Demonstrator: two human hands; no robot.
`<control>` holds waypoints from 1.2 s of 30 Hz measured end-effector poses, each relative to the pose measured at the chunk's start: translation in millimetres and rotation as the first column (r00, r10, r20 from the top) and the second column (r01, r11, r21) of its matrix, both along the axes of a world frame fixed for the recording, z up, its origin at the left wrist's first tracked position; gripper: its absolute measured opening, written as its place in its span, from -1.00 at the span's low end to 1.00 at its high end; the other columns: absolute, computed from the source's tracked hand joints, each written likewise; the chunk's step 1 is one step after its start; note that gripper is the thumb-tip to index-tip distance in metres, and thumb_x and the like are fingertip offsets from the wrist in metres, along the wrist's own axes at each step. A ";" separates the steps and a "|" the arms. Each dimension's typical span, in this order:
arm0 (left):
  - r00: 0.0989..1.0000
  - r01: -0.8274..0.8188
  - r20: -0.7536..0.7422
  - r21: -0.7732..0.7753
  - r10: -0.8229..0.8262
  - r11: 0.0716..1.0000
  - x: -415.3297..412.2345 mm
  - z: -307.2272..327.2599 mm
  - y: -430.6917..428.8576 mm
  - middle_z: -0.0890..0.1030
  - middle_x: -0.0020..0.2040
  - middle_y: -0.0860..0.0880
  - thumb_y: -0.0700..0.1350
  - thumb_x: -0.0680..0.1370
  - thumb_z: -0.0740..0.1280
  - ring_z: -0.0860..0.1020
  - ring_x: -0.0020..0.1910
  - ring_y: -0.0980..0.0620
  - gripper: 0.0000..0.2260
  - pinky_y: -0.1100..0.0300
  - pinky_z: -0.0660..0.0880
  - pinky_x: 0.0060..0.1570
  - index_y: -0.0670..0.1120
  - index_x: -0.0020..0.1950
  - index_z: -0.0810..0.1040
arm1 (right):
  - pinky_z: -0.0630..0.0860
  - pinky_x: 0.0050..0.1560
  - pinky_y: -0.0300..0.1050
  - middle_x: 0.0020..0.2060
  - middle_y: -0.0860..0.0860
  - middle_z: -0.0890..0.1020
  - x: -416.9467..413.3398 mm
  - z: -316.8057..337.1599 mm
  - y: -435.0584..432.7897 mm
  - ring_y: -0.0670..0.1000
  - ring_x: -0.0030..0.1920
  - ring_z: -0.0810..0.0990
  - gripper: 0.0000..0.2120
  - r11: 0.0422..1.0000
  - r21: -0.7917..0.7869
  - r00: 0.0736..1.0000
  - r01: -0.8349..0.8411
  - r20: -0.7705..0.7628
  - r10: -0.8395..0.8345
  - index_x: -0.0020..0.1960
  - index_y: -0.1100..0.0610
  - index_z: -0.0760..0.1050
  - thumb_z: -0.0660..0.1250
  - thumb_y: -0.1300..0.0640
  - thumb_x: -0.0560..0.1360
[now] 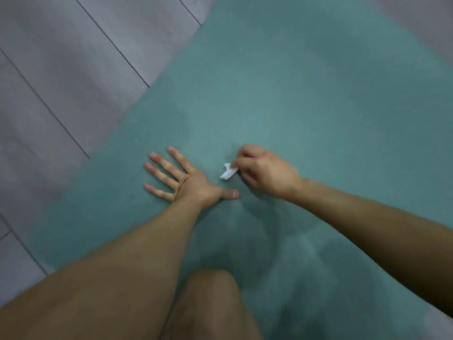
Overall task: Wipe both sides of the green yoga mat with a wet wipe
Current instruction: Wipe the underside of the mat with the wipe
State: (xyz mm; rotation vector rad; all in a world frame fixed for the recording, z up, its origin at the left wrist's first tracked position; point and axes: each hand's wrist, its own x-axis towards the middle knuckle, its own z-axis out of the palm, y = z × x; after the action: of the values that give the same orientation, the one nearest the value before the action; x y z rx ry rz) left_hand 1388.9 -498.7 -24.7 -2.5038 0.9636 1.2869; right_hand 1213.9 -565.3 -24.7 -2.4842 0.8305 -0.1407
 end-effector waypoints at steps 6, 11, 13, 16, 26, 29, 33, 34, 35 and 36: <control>1.000 0.014 0.003 0.001 -0.014 1.000 1.0 -1.2 -0.3 -0.69 0.45 -0.29 0.54 -0.16 0.59 -0.67 0.45 -0.29 0.78 -0.50 -0.43 0.42 -0.09 0.50 -0.67 | 0.50 -0.01 0.04 0.01 0.24 0.58 1.8 -8.0 -103.5 0.30 -0.04 0.61 -0.72 0.751 -0.160 0.761 0.641 0.005 -0.649 0.09 0.22 0.68 0.23 0.22 0.53; 0.999 0.021 0.031 -0.001 -0.021 1.000 0.1 -0.3 1.5 -0.68 0.47 -0.28 0.59 -0.19 0.54 -0.66 0.46 -0.28 0.78 -0.50 -0.40 0.43 -0.07 0.52 -0.65 | 0.52 0.02 0.03 0.01 0.15 0.58 -18.7 -1.9 41.4 0.19 -0.02 0.58 -0.77 0.996 0.089 1.000 0.004 -0.015 -0.003 0.10 0.19 0.64 0.25 0.17 0.57; 0.999 0.039 0.032 0.001 -0.039 0.999 -0.3 -0.1 2.1 -0.66 0.48 -0.28 0.58 -0.16 0.56 -0.65 0.47 -0.28 0.77 -0.51 -0.38 0.44 -0.06 0.53 -0.64 | 0.51 0.01 0.02 0.00 0.15 0.58 -38.2 -2.3 6.4 0.21 -0.01 0.59 -0.77 0.998 -0.015 0.998 0.068 -0.005 -0.068 0.08 0.18 0.66 0.27 0.16 0.56; 0.998 0.050 0.038 0.024 -0.051 0.998 3.2 -0.3 3.3 -0.65 0.50 -0.28 0.57 -0.14 0.57 -0.62 0.49 -0.30 0.75 -0.52 -0.38 0.44 -0.05 0.54 -0.63 | 0.47 0.00 0.03 0.01 0.22 0.58 -57.4 -5.8 -80.8 0.29 -0.01 0.60 -0.73 0.762 -0.140 0.775 0.632 0.086 -0.627 0.07 0.22 0.68 0.24 0.15 0.55; 0.982 0.149 0.123 -0.062 -0.140 0.987 -14.4 11.9 19.0 -0.44 0.63 -0.28 0.65 -0.07 0.40 -0.46 0.62 -0.22 0.61 -0.42 -0.27 0.55 0.00 0.66 -0.43 | 0.55 0.02 0.09 0.07 0.13 0.57 -82.4 0.5 1.0 0.22 0.06 0.59 -0.80 0.943 -0.014 0.943 0.333 -0.005 -0.333 0.08 0.14 0.64 0.25 0.16 0.60; 0.944 0.329 0.042 -0.105 -0.327 0.938 -58.3 15.9 37.6 -0.45 0.64 -0.21 0.61 0.00 0.50 -0.45 0.63 -0.15 0.58 -0.29 -0.30 0.60 0.03 0.68 -0.39 | 0.51 -0.01 0.05 0.04 0.20 0.56 -105.2 -0.1 -46.9 0.27 0.06 0.58 -0.78 0.691 -0.086 0.695 0.717 0.026 -0.718 0.11 0.21 0.65 0.25 0.20 0.63; 0.940 0.341 0.014 0.001 -0.341 0.940 -117.0 7.1 47.2 -0.65 0.51 -0.23 0.56 -0.11 0.57 -0.66 0.48 -0.20 0.73 -0.38 -0.40 0.51 0.00 0.55 -0.62 | 0.55 -0.02 0.07 -0.06 0.18 0.58 -82.4 -7.8 48.2 0.25 -0.03 0.62 -0.72 0.976 0.107 0.981 0.191 0.024 -0.194 0.09 0.20 0.67 0.19 0.14 0.65; 0.945 0.326 0.025 0.020 -0.327 0.945 -120.4 2.2 47.1 -0.69 0.47 -0.23 0.55 -0.13 0.58 -0.68 0.46 -0.22 0.75 -0.40 -0.42 0.49 0.00 0.52 -0.66 | 0.55 0.00 0.08 -0.03 0.15 0.58 -87.5 -5.3 60.6 0.23 0.00 0.62 -0.73 0.990 0.140 0.999 0.021 -0.040 -0.015 0.09 0.18 0.66 0.20 0.14 0.62; 0.948 0.317 0.025 0.034 -0.318 0.948 -121.5 -2.0 44.6 -0.72 0.44 -0.23 0.55 -0.15 0.59 -0.69 0.44 -0.23 0.75 -0.41 -0.44 0.47 0.00 0.50 -0.69 | 0.55 0.01 0.09 -0.01 0.14 0.58 -95.9 -2.5 51.9 0.23 0.02 0.61 -0.74 0.992 0.113 0.995 -0.058 -0.072 0.067 0.08 0.17 0.66 0.22 0.14 0.59; 0.950 0.309 0.022 0.041 -0.310 0.950 -120.5 -3.9 44.0 -0.73 0.42 -0.24 0.54 -0.15 0.59 -0.69 0.44 -0.24 0.76 -0.42 -0.45 0.46 0.00 0.48 -0.70 | 0.55 0.01 0.11 0.00 0.15 0.57 -102.4 -1.6 29.2 0.24 0.02 0.61 -0.73 1.000 0.028 0.999 -0.003 -0.048 0.004 0.06 0.17 0.66 0.22 0.12 0.55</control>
State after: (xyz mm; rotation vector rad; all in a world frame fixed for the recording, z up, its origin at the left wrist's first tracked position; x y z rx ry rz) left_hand 1268.4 -454.7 -28.6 -2.2220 1.2535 1.1553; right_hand 1111.5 -536.1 -26.3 -2.4714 0.8422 -0.0674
